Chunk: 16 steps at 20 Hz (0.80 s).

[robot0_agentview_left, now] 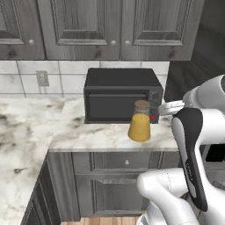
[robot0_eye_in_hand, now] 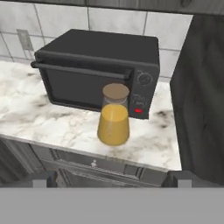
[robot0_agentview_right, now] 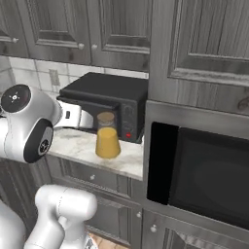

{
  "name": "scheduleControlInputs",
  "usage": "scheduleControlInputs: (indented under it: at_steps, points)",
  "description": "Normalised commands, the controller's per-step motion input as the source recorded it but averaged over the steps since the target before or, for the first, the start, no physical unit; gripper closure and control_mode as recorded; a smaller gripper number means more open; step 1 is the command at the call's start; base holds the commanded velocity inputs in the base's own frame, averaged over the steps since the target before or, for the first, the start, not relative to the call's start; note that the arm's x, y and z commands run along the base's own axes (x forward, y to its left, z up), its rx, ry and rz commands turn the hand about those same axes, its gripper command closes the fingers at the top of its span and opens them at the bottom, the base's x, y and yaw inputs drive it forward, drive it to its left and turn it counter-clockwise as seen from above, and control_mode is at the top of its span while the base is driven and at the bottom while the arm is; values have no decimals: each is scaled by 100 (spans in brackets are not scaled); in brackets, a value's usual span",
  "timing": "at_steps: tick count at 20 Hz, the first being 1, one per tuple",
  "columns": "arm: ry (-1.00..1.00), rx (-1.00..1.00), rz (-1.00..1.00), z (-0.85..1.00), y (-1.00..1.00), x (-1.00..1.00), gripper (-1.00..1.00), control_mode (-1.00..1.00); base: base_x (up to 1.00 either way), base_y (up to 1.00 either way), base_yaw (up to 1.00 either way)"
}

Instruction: Move the sushi and scallops from the top shelf to the second highest shelf to make space. Then, place the pitcher from the counter on the cleared top shelf.

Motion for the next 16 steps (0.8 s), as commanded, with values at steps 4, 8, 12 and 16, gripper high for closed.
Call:
scheduleControlInputs:
  at_steps: [4, 8, 12, 16]
  points:
    - [0, 0, 0, 0, 0, 0, -100, 100, 33, 40, -41]
    - [0, 0, 0, 0, 0, 0, -100, 100, 14, 59, -38]
    - [0, 0, 0, 0, 0, 0, -100, 100, 0, 71, -28]
    - [0, -2, -8, -6, 12, 3, -100, -100, 0, 30, -11]
